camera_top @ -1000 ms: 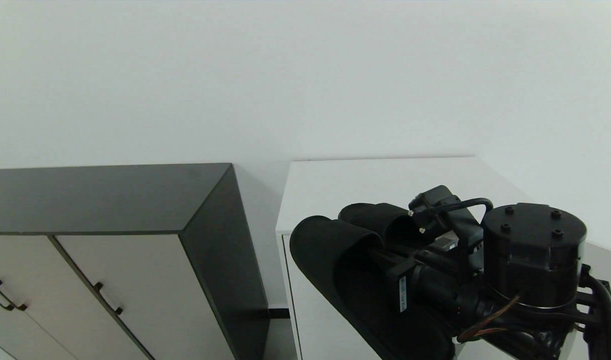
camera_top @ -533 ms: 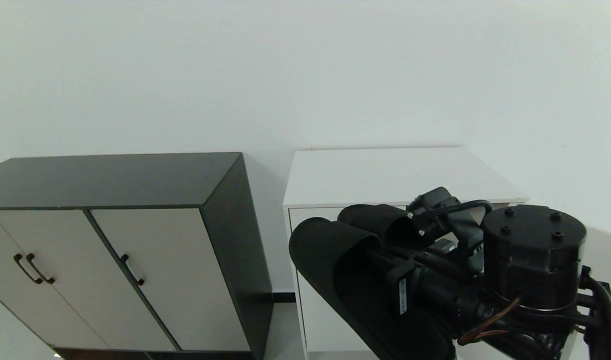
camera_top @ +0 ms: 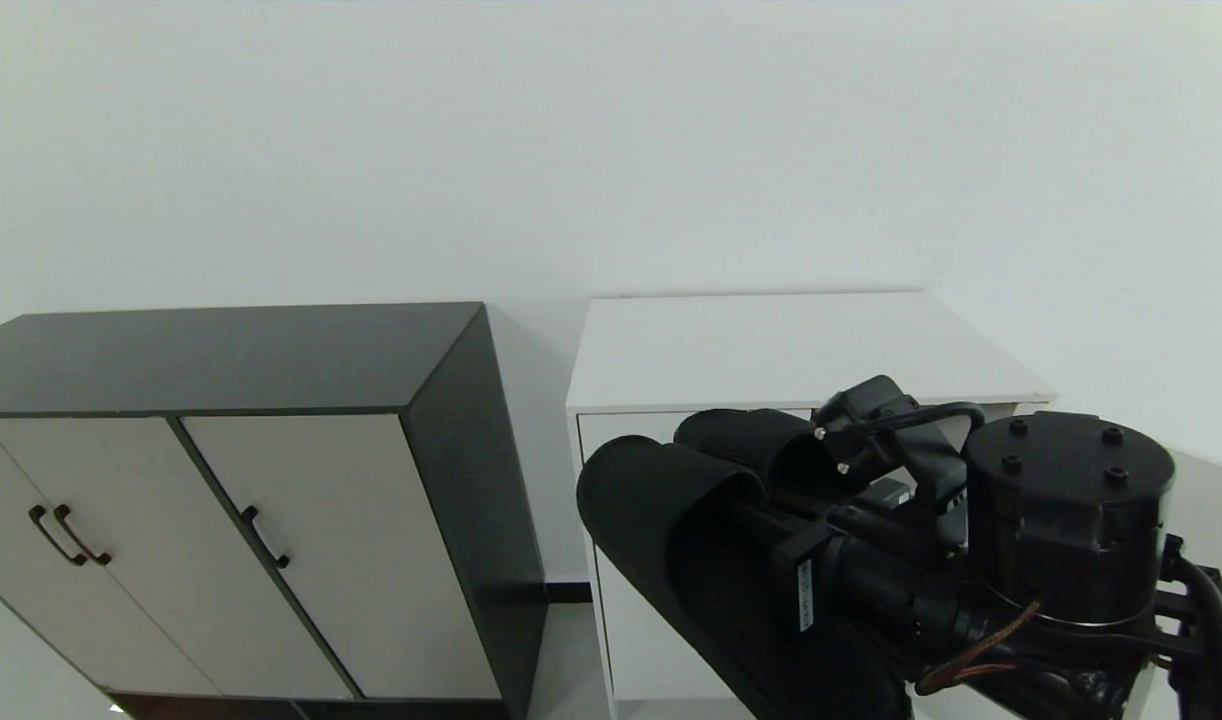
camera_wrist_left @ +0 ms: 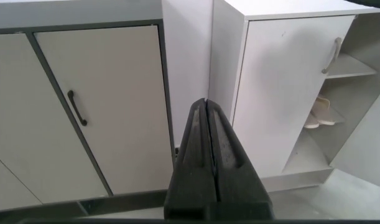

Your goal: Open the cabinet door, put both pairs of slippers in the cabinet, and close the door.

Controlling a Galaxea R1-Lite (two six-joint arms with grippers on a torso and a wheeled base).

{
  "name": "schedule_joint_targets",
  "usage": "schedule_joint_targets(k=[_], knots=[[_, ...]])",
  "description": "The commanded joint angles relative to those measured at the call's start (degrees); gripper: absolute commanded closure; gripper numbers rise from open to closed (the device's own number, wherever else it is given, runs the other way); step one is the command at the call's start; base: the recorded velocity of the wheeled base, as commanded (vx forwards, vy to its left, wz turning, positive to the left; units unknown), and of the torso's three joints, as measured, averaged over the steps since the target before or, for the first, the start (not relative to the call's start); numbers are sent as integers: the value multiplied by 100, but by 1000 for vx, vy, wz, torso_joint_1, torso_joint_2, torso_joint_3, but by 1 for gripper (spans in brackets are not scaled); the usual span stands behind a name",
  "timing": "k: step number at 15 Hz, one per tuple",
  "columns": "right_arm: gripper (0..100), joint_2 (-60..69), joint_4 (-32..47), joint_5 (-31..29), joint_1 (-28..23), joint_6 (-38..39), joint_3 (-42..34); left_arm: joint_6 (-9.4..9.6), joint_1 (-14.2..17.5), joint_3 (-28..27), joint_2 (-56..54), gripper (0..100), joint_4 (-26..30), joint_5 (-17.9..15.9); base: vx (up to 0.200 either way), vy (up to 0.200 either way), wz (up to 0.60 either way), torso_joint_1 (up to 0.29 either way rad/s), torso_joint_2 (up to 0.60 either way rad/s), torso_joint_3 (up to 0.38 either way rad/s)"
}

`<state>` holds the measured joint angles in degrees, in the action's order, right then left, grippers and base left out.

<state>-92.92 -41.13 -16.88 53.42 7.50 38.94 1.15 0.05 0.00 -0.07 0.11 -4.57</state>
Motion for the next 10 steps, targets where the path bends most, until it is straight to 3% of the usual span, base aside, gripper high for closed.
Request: schedule_joint_targets(k=[1,10], knots=[[100,-34,0,1,2,6,0,0,4,0,7,100,-2,0,0,0,0,0,0,0],[100,-34,0,1,-7,6,-9,0,4,0,7,100,7,0,0,-200,0,2,4,3]])
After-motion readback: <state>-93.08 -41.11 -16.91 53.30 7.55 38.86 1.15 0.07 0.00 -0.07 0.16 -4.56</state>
